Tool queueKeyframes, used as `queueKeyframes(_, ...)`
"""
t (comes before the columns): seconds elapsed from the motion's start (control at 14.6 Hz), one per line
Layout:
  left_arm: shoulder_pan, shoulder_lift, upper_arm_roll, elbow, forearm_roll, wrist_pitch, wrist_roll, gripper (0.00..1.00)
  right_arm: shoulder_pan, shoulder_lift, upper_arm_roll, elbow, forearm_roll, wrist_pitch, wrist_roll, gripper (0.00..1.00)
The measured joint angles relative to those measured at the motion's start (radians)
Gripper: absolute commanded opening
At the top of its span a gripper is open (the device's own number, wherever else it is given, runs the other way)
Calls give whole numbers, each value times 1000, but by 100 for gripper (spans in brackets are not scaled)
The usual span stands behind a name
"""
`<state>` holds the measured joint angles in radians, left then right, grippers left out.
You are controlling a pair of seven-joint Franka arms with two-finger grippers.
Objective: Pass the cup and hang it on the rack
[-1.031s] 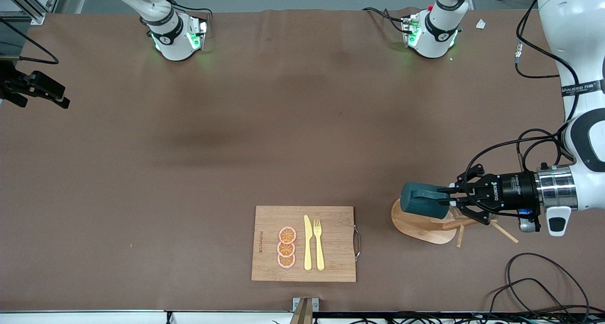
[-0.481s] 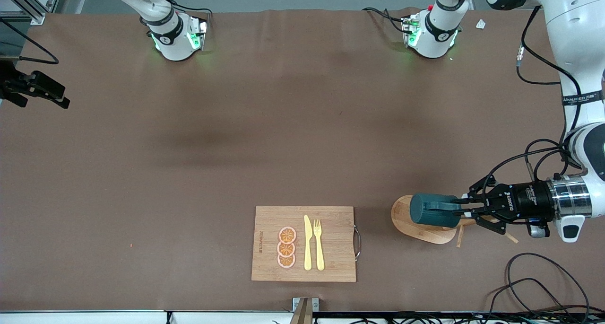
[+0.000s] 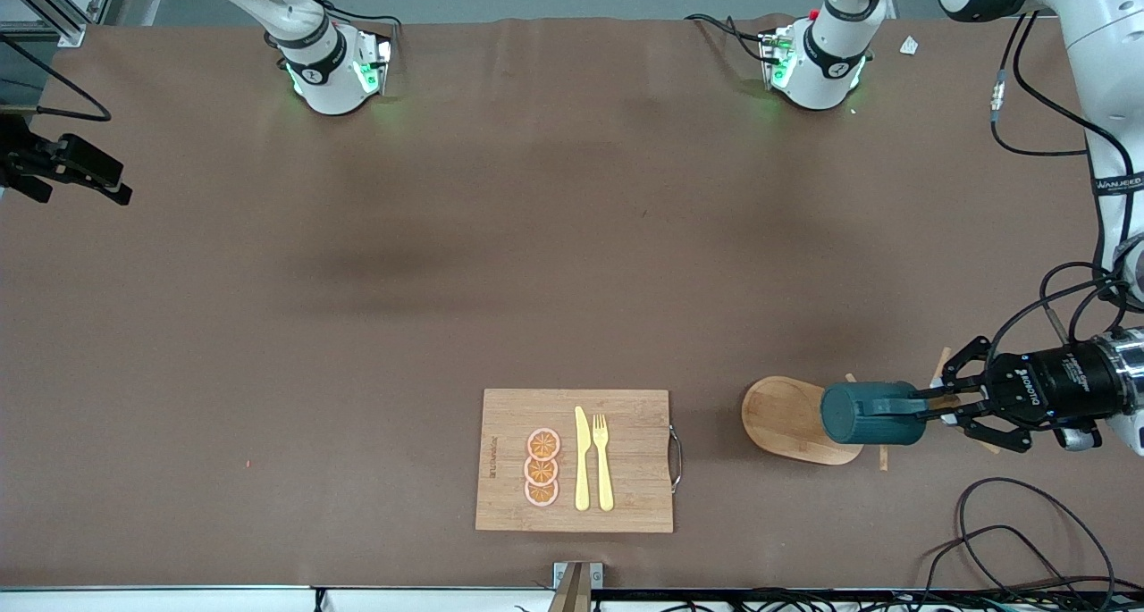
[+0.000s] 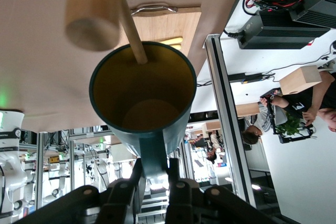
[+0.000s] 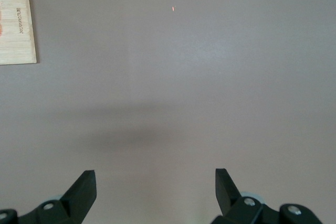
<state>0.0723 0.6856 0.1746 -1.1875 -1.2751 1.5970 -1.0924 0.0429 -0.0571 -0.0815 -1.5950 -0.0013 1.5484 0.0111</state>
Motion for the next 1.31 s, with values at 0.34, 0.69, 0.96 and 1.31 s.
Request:
queueKeyframes(0.34, 2, 19, -1, 0, -33, 1, 0, 1, 0, 0, 0, 0, 0, 0, 0, 100)
queueKeyframes(0.69, 9, 48, -1, -2, -40, 1, 0, 1, 0, 0, 0, 0, 0, 0, 0, 100)
queueKeyframes(0.96, 17, 69, 0, -2, -55, 2, 22, 2, 0, 0, 0, 0, 0, 0, 0, 100)
queueKeyframes(1.31, 48, 71, -1, -2, -56, 1, 35, 4, 0, 0, 0, 0, 0, 0, 0, 100)
